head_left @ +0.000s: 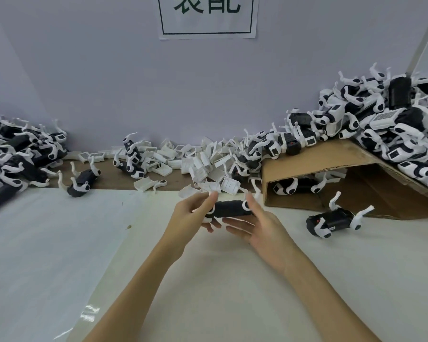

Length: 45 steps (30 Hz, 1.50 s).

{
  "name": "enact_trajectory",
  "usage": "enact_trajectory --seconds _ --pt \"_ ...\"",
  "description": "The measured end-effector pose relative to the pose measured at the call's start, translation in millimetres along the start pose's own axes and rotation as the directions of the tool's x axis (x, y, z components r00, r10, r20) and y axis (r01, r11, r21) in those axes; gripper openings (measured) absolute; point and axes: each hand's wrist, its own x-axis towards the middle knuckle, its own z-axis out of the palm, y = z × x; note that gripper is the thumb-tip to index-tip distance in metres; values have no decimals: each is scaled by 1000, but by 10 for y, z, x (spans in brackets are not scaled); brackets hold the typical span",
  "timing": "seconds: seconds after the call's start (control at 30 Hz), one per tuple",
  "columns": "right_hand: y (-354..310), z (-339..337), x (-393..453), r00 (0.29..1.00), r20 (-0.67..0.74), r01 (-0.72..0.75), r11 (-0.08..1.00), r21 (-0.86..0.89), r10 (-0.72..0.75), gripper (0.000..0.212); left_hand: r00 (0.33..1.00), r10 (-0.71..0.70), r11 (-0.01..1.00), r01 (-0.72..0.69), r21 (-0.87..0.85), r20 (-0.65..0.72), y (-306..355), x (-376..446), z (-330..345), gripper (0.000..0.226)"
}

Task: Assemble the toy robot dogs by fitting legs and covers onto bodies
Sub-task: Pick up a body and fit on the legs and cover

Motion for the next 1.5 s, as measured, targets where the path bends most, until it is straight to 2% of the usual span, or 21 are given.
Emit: enact_trajectory --seconds 0.1,0.17,0.23,0.27,0.33,0.4,0.47,0.53,0.6,0.7,0.77,0.83,0.87,0.9,0.97,1.0,1.07,1.17,1.33,1.43,1.5 --pt "16 2 -36 1000 25 20 986 -163 -17 57 997 40 999 -40 -8 -68 -33 18 -39 55" --pt "22 12 -47 998 42 53 989 -135 -48 54 994 92 995 -94 -18 -60 -50 26 -57 58" --pt "15 20 -41 993 73 101 993 -60 -96 53 992 124 984 -128 -128 -38 -59 27 -49 63" --pt "12 16 -38 988 92 126 992 -32 -122 53 996 89 972 -92 -218 -26 -50 30 -48 71" --pt "9 -1 -39 978 139 164 986 -26 -159 59 997 -64 919 74 -388 39 -31 41 -93 92" --pt "12 -24 -48 966 202 183 978 -97 -161 67 973 -182 875 226 -427 142 -45 60 -184 98" --pt "1 -48 -76 959 249 200 948 -246 -137 73 949 -235 866 302 -398 209 -62 60 -251 87" --pt "-41 -89 -108 960 267 186 899 -396 -81 82 948 -234 877 302 -374 216 -65 73 -275 71" --pt "-81 -150 -137 960 281 129 889 -438 -1 89 955 -216 890 277 -361 201 -41 72 -294 64" --pt "-128 -189 -133 948 307 20 947 -321 84 80 970 -165 946 207 -248 179 -14 69 -295 39" --pt "-161 -181 -120 943 311 -88 991 -97 114 75 981 -122 967 151 -205 148 -31 74 -265 15" --pt "-163 -144 -97 950 285 -163 980 111 126 60 993 -58 977 77 -198 102 -48 76 -231 4" --pt "-149 -126 -76 963 242 -154 980 126 120 51 997 -10 983 24 -184 75 -49 76 -218 7" --pt "-122 -105 -66 977 182 -130 989 77 114 48 998 41 988 -33 -153 48 -58 78 -210 18" --pt "-54 -86 -58 994 95 -35 987 -157 51 58 991 127 989 -124 -75 43 -76 62 -203 38" --pt "-28 -77 -58 996 84 16 970 -242 4 62 988 146 988 -143 -49 59 -91 47 -200 45" --pt "-7 -59 -80 997 56 63 955 -289 -49 65 987 125 992 -121 -44 103 -120 28 -186 56" --pt "-14 -52 -104 990 61 141 888 -438 -128 63 988 95 995 -95 -10 121 -133 32 -186 56" --pt "38 -18 -147 973 116 221 678 -701 -197 70 973 198 977 -206 55 121 -136 36 -224 55" --pt "82 19 -178 948 184 311 628 -714 -260 75 980 196 975 -195 -103 7 -89 59 -199 43" --pt "173 79 -206 921 254 380 529 -759 -297 84 980 123 954 -160 -252 -156 -70 50 -150 57"
